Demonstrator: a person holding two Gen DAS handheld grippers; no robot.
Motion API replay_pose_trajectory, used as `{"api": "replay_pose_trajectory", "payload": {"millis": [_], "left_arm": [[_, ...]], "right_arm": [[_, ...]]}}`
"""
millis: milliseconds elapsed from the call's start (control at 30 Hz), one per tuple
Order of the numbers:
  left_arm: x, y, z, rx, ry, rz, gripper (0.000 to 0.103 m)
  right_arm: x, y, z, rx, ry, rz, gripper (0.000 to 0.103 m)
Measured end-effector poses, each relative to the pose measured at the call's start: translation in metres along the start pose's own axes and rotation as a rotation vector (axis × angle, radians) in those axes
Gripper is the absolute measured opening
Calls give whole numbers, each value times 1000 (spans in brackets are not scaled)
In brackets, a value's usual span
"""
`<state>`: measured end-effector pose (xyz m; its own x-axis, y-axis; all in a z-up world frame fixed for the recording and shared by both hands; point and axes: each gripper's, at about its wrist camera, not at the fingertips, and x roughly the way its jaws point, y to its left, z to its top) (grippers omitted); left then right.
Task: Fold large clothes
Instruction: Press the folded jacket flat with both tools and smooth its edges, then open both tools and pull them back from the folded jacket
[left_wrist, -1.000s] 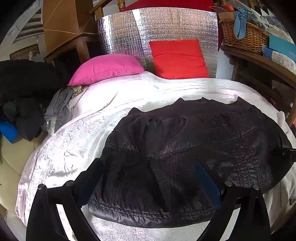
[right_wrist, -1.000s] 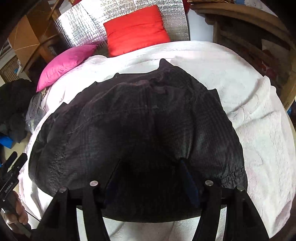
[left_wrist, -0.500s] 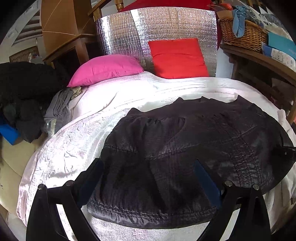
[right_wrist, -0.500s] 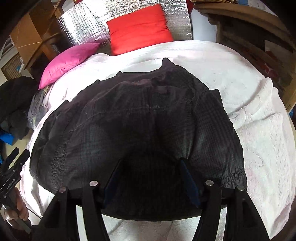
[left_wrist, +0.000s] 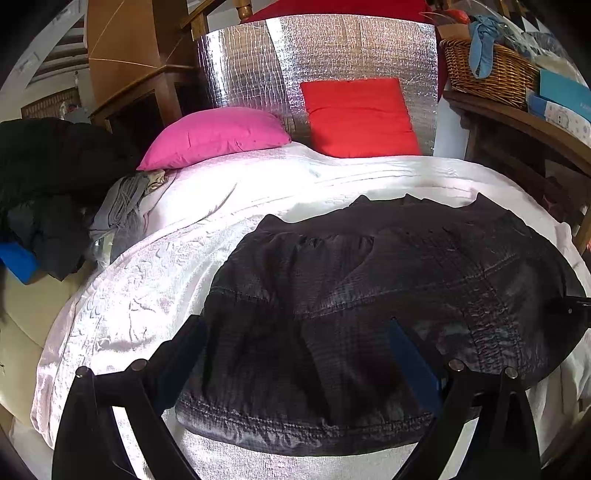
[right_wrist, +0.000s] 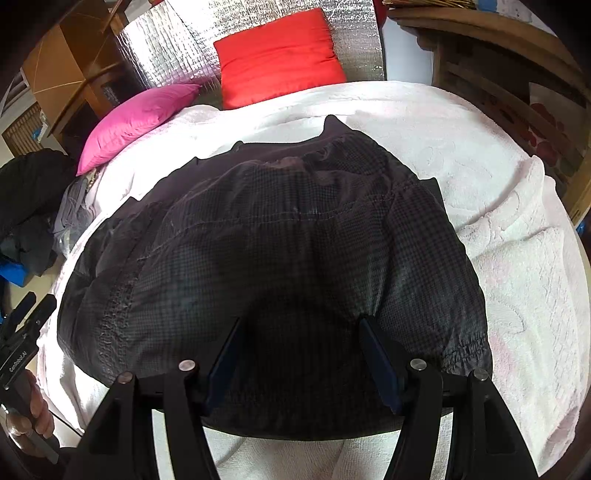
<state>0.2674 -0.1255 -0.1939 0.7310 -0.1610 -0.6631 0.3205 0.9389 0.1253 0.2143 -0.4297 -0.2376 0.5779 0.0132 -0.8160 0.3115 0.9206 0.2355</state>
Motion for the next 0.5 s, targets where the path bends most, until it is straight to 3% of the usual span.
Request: {"api": "replay_pose_trajectory", "payload": {"millis": [200, 333, 400, 467, 500], "left_arm": [[2, 1, -2, 4, 5, 1, 98], [9, 2, -2, -14, 24, 4, 98], [18, 1, -5, -19, 59, -10, 98], [40, -2, -13, -2, 152, -23, 99], [54, -4, -20, 1, 213, -28, 99]], "right_arm": [[-13, -5, -1, 14, -25, 35, 68], [-36, -25, 3, 79, -130, 29, 68], [-27, -41, 3, 140, -89, 5, 68], [-2, -53, 0, 180, 23, 16, 69], [-3, -52, -1, 177, 8, 15, 68]]}}
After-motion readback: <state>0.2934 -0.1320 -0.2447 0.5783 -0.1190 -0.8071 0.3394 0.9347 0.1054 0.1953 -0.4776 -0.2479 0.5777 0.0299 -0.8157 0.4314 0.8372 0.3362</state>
